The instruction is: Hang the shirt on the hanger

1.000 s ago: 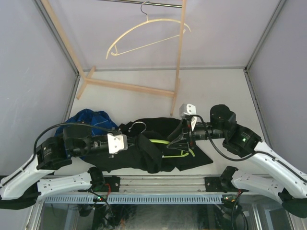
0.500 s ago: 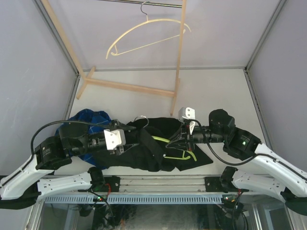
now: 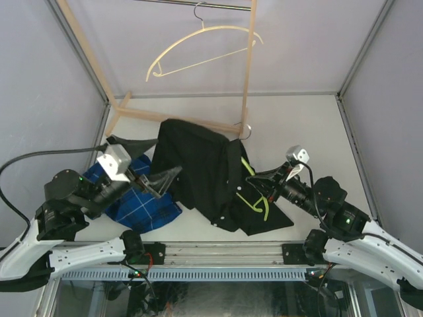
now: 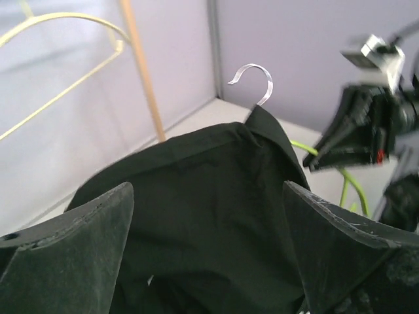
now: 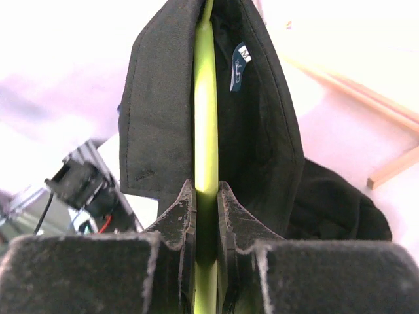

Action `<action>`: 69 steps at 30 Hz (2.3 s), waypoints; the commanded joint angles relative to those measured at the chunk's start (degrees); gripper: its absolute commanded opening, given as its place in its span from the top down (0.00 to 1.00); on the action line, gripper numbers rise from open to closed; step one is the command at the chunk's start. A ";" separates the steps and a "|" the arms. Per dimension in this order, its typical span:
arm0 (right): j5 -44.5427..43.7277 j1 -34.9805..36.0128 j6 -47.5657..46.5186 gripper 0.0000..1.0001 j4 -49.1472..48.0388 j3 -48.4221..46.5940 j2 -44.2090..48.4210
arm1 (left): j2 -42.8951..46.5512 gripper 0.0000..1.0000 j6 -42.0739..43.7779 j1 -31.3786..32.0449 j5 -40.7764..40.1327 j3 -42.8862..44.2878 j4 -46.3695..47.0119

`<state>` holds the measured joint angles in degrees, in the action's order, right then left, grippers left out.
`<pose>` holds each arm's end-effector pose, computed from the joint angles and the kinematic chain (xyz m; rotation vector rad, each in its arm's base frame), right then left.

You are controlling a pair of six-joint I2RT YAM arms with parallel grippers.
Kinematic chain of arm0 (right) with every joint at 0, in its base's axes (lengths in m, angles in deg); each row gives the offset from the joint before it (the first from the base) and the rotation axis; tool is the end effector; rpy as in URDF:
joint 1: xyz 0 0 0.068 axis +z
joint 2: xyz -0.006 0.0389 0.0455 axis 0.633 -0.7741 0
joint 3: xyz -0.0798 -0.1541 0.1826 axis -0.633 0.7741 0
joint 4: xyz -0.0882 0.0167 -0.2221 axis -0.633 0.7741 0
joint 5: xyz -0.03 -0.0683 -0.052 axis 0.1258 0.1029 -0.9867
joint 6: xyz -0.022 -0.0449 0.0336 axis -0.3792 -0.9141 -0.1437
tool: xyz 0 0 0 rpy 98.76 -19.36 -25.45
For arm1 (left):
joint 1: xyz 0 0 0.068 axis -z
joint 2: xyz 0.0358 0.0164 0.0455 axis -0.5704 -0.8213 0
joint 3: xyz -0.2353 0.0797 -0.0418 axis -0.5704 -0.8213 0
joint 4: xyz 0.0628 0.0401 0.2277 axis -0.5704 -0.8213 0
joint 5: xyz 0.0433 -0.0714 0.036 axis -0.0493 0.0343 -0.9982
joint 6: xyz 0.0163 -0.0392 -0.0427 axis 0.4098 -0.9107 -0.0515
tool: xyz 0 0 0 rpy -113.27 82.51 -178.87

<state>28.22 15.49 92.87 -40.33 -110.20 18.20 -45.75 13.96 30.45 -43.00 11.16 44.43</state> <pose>0.0806 0.1145 0.3259 -0.5389 1.6077 0.9771 0.0475 -0.0808 0.4396 0.7543 1.2904 -0.6462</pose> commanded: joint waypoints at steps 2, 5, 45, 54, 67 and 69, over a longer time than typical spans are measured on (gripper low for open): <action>-11.31 1.74 4.07 1.00 -15.42 0.45 0.54 | -2.94 0.09 -17.11 -0.13 -13.01 -3.45 11.45; -12.01 3.37 3.07 1.00 -17.09 0.53 -0.43 | -6.36 0.17 -23.50 -0.11 -12.18 -4.89 13.21; -9.11 6.47 5.04 1.00 -18.74 0.50 -1.49 | -19.85 0.88 -20.16 -0.64 -11.03 -6.85 21.03; -10.58 7.66 5.55 1.00 -19.55 2.00 -2.45 | -20.97 1.00 -12.16 -3.81 -6.40 3.38 12.54; -12.01 7.24 6.72 1.00 -25.85 1.96 -6.09 | -29.00 1.00 -10.50 -3.43 8.57 19.34 4.00; -12.52 6.84 6.95 1.00 -26.55 1.98 -6.49 | -29.70 1.00 -10.97 -2.64 10.38 19.88 3.93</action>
<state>16.57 22.61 98.27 -60.24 -107.55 12.28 -74.23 3.20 26.78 -40.47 27.20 47.10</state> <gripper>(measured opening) 0.069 0.007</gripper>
